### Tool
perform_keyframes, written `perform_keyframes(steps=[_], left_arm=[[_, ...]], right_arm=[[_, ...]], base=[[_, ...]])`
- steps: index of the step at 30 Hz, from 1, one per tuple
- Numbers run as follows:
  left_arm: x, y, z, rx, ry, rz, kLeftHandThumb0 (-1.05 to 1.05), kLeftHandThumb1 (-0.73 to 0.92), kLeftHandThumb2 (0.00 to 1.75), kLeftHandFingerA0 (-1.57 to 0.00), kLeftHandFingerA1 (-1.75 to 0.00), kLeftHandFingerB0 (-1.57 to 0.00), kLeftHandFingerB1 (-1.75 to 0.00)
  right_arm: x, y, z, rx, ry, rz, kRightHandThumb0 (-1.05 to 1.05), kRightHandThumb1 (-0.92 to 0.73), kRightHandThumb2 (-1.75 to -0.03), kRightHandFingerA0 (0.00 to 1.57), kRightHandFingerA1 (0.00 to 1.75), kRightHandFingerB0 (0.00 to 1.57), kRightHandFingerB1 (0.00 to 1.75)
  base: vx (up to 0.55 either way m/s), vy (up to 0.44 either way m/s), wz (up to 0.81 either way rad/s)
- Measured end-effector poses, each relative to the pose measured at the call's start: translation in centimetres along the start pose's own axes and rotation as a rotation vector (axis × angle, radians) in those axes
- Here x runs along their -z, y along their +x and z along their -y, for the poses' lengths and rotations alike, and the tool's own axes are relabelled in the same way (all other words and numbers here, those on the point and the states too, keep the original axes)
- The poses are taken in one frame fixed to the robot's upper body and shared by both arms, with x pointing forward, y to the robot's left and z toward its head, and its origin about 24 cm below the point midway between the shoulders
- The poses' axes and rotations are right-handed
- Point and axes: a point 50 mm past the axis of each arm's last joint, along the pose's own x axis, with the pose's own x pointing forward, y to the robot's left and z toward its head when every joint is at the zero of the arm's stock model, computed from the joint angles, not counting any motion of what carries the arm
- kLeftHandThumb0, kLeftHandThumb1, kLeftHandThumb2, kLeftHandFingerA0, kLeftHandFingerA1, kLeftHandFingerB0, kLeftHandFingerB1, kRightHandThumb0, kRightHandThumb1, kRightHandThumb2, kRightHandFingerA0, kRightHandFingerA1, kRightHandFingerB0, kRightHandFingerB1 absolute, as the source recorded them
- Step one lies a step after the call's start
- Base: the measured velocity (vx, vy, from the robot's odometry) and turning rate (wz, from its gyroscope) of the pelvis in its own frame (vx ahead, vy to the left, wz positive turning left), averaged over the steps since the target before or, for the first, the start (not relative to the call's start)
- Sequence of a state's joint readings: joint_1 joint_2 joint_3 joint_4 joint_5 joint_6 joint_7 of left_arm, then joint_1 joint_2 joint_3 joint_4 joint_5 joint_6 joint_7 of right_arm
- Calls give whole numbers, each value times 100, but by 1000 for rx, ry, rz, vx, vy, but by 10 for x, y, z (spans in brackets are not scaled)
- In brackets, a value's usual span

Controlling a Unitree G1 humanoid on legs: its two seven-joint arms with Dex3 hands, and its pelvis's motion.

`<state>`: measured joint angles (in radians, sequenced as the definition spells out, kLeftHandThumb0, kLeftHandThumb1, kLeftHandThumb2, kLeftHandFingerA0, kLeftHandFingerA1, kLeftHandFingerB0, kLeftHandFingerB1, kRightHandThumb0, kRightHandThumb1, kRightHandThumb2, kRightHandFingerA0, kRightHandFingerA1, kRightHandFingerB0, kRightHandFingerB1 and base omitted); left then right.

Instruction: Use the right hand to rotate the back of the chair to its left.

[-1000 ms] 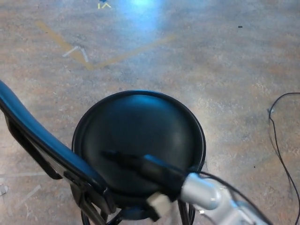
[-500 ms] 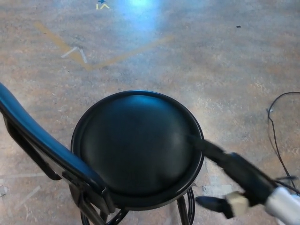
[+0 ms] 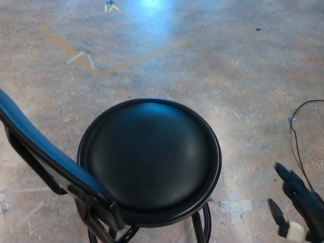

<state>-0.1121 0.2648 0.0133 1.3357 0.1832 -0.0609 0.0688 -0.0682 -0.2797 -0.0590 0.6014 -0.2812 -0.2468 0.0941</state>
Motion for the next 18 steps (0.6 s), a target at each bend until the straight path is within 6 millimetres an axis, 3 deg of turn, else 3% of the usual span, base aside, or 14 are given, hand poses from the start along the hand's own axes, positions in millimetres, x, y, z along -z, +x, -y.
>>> perform_keyframes(steps=[6, 9, 10, 12, 13, 18], left_arm=[[0, 0, 0, 0, -2, 1, -47, 72, 61, -61, -50, -60, -46], [-1, 0, 0, 1, -3, 1, -46, 72, 61, -63, -52, -61, -47], [-1, 0, 0, 1, -3, 1, -48, 73, 62, -63, -50, -61, -46], [-1, 0, 1, 1, -5, 0, -46, 73, 61, -64, -52, -61, -46], [0, 0, 1, 1, -4, 0, -46, 73, 61, -64, -52, -61, -46], [1, 0, 1, 1, 7, -4, -47, 72, 61, -64, -52, -61, -46]], right_arm=[[46, -8, -7, 31, 57, -227, -83, -87, -116, 0, 14, 0, 12], [66, -16, -15, 39, 85, -335, -76, -81, -116, 0, 21, 0, 18], [70, -18, -16, 41, 93, -361, -81, -80, -101, 0, 12, 0, 10], [87, -27, -24, 51, 121, -467, -81, -79, -101, 0, 11, 0, 10], [92, -31, -27, 56, 133, -505, -85, -87, -118, 0, 13, 0, 10], [112, -49, -41, 79, 187, -658, -85, -83, -116, 0, 14, 0, 12]], base=[[0, 0, 0], [0, 0, 0], [0, 0, 0], [0, 0, 0], [0, 0, 0], [0, 0, 0]])
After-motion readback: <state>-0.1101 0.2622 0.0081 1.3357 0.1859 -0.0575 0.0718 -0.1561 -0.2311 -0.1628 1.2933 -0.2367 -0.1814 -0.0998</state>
